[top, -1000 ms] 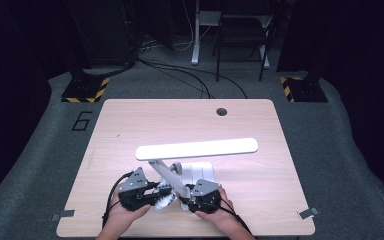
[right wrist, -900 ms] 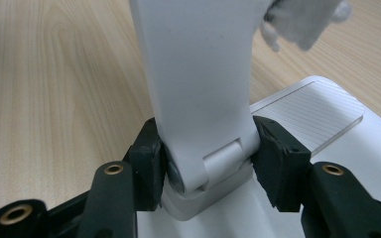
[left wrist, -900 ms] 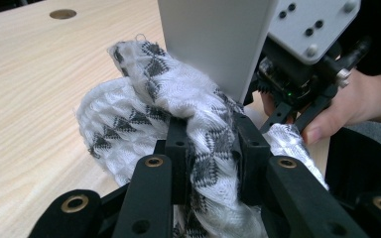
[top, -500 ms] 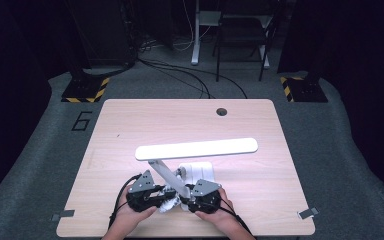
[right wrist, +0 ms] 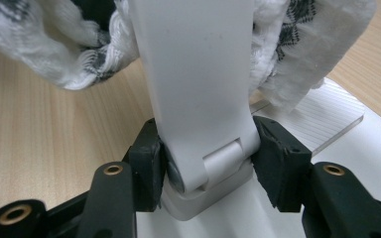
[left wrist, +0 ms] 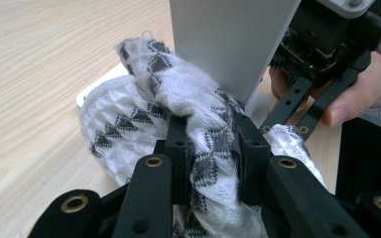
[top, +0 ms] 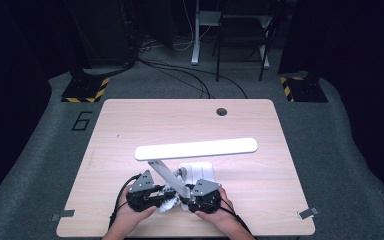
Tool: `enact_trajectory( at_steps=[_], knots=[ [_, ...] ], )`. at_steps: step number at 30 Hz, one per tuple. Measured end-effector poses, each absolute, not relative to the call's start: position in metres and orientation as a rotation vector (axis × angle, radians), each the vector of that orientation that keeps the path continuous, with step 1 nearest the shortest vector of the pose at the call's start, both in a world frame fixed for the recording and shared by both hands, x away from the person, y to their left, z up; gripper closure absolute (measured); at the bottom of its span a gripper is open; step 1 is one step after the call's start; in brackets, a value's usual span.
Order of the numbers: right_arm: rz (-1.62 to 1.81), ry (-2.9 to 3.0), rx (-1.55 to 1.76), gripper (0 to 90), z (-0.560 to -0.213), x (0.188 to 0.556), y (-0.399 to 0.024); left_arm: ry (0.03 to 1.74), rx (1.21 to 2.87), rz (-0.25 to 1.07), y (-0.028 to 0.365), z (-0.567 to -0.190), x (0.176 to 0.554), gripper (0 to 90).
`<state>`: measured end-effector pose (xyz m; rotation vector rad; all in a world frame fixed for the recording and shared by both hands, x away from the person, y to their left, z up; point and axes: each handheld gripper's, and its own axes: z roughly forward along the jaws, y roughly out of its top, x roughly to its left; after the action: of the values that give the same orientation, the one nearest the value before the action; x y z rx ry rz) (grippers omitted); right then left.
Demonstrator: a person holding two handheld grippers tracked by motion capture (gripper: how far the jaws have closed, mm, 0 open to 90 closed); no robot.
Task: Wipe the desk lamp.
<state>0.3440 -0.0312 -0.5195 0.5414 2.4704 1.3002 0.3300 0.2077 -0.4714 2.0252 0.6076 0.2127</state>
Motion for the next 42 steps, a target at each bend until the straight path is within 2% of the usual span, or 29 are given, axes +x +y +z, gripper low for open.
enact_trajectory(
  at_steps=[5,9,12,16,19,42],
  knots=[
    [1.280,2.491,0.584,42.5,-0.518,0.344,-0.035,0.613,2.039,0.220,0.208,-0.474,0.332,72.5],
    [1.264,2.517,0.572,41.1,-0.517,0.341,-0.040,0.621,2.033,0.223,0.207,-0.477,0.332,72.4],
    [1.263,2.523,0.599,44.3,-0.516,0.339,-0.045,0.621,2.040,0.211,0.207,-0.479,0.333,72.4],
    [1.283,2.556,0.577,55.3,-0.516,0.340,-0.048,0.629,2.034,0.214,0.204,-0.484,0.334,72.3],
    [1.297,2.561,0.586,57.2,-0.516,0.341,-0.049,0.632,2.034,0.201,0.204,-0.486,0.335,72.4],
    [1.344,2.558,0.640,58.3,-0.519,0.342,-0.051,0.631,2.077,0.145,0.184,-0.515,0.338,73.1]
  ],
)
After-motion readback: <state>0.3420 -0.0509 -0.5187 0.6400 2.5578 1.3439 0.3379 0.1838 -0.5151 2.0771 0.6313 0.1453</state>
